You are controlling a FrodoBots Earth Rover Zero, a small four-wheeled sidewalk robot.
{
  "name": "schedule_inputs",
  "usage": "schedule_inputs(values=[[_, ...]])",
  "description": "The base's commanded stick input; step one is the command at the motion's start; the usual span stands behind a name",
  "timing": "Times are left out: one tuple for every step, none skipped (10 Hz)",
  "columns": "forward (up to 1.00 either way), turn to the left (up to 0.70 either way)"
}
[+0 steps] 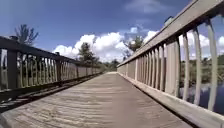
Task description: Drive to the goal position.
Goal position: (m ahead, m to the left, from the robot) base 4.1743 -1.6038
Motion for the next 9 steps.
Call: schedule_inputs(values=[[0.50, 0.00], [0.50, 0.00], [0.50, 0.00], [0.50, 0.00], [0.50, 0.00], [0.50, 0.00], [0.50, 0.00], [0.50, 0.00], [0.50, 0.00]])
